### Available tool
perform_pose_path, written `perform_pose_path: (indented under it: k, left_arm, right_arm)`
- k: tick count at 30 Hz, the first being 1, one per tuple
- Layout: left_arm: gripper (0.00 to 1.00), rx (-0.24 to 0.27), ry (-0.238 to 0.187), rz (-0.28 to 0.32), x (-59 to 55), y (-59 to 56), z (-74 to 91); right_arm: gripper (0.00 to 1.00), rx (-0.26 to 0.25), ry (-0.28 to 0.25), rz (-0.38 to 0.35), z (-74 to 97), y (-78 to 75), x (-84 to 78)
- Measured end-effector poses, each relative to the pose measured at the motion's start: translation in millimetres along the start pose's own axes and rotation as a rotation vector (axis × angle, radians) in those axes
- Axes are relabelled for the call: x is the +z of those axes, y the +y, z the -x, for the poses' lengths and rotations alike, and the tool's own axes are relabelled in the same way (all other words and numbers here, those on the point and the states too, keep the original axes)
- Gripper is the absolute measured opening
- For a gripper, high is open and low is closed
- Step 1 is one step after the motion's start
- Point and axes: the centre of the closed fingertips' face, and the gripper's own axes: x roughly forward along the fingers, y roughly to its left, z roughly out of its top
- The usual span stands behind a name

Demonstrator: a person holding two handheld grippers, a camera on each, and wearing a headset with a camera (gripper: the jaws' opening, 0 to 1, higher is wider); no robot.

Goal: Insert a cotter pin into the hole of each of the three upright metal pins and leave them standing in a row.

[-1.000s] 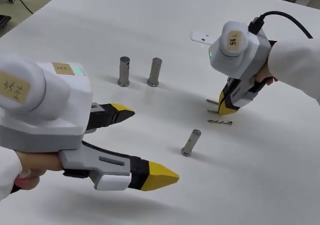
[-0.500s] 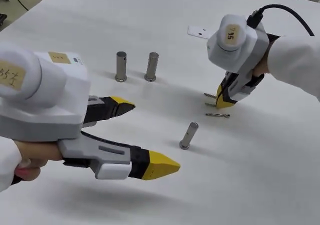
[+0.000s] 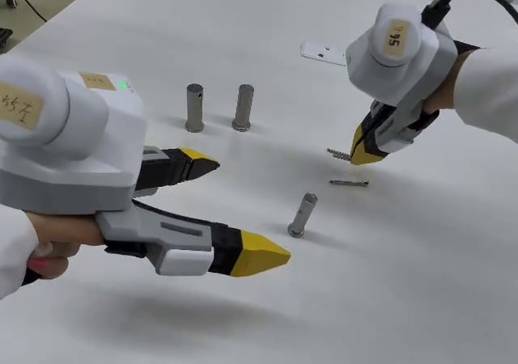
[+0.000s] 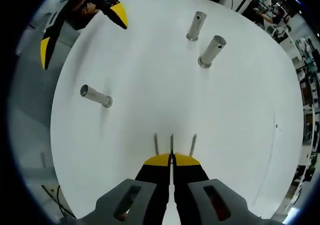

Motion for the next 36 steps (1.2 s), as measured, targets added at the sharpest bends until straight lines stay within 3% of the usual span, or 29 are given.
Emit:
perform_pose_path:
  k: [6,13,15,21,23,25,30,36]
  left_arm:
    - [0.72,0.034,-0.005,0.002,2.3,7.4,0.8]
    - [0.63,0.029,-0.045,0.05,12.7,9.4,0.0]
    - [0.58,0.008,-0.056,0.09,15.5,6.7,-2.0]
    - [0.5,-0.01,-0.069,0.096,22.2,3.3,-9.4]
    - [0.47,-0.025,-0.086,0.114,27.3,0.2,-12.2]
    - [0.45,-0.034,-0.103,0.121,32.9,-1.9,-15.0]
    - [0.39,-0.054,-0.116,0.132,42.1,-6.1,-22.3]
    - [0.35,-0.099,-0.095,0.121,45.3,-19.0,-33.7]
  right_arm:
    - [0.0,-0.067,-0.062,-0.005,18.4,15.6,5.7]
    - [0.0,-0.172,-0.144,-0.028,28.6,30.0,11.5]
    - [0.0,-0.211,-0.142,-0.013,32.1,34.0,11.5]
    - [0.0,-0.329,-0.135,0.037,44.9,45.7,15.9]
    - [0.0,-0.342,-0.159,0.029,49.2,51.8,20.4]
    - [0.0,-0.386,-0.14,0.067,54.5,53.2,20.6]
    - [0.0,-0.416,-0.16,0.06,61.6,63.9,24.8]
    - [0.0,-0.431,-0.196,0.052,67.2,74.4,33.6]
